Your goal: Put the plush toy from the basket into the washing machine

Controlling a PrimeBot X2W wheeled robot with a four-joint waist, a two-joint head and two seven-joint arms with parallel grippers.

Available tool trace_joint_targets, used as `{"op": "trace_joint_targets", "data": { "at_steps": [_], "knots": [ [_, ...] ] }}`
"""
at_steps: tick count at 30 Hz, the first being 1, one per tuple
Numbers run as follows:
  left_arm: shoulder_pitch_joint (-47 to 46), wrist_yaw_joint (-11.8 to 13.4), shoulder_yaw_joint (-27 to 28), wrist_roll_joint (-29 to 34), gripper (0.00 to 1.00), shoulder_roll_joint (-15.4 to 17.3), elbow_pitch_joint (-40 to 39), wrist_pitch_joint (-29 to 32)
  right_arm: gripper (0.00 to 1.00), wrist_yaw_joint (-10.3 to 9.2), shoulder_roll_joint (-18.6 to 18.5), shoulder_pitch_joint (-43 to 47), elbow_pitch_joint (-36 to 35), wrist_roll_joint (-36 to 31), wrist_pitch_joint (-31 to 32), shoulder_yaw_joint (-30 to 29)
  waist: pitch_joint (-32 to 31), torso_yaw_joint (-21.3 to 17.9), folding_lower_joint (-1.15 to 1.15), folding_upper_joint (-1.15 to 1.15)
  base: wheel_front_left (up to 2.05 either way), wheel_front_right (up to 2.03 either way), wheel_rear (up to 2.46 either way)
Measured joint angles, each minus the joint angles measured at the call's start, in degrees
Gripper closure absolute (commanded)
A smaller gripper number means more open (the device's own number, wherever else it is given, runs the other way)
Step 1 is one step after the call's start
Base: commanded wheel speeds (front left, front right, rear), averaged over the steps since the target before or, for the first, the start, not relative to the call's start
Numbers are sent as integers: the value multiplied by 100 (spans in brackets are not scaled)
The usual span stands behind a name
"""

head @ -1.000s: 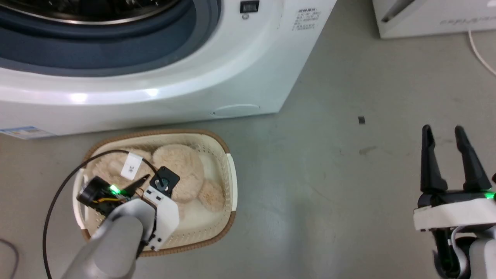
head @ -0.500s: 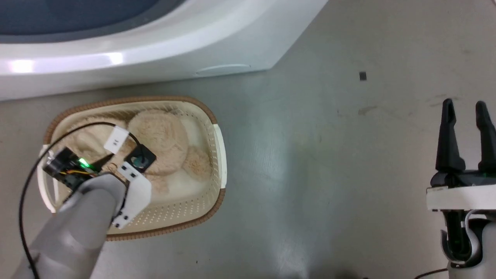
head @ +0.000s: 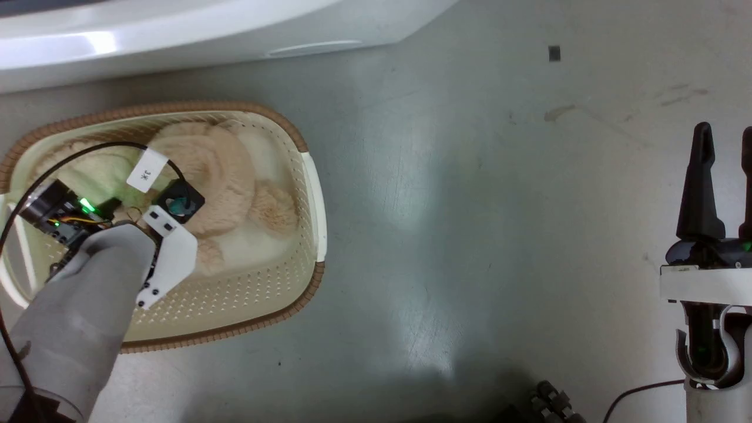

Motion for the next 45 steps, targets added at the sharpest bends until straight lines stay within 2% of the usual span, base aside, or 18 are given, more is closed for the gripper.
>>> {"op": "trace_joint_targets", "data": {
  "at_steps": [4,5,6,7,15,20,31,45],
  "knots": [
    [-169,43,-158,-2,0,77,218,-5,0,0,0,-91,15,109,-52,-8,168,-61,0,0,0,0,0],
    [-216,43,-196,-7,33,94,269,-5,0,0,0,-117,16,137,-60,-15,210,-74,0,0,0,0,0],
    [-272,47,-254,-3,80,110,325,-38,0,0,0,-135,16,147,-78,-23,251,-83,0,0,0,0,0],
    [-325,48,-309,1,100,120,382,-91,0,0,0,-152,20,159,-82,-31,292,-92,0,0,0,0,0],
    [-694,41,-644,-43,100,160,794,-229,0,0,0,-314,116,290,-177,-105,562,-140,0,0,0,0,0],
    [-783,-11,-771,-144,100,196,987,-283,0,0,0,-336,223,322,-226,-146,520,-174,0,0,0,0,0],
    [-225,-64,-804,-403,100,21,1084,-616,0,0,0,-169,704,274,-227,-233,-259,-79,0,0,0,0,0],
    [324,-64,-745,-821,100,-407,1105,-1540,0,0,-1,417,1298,48,-227,-470,-1462,266,-1,0,0,0,0]
  ]
}}
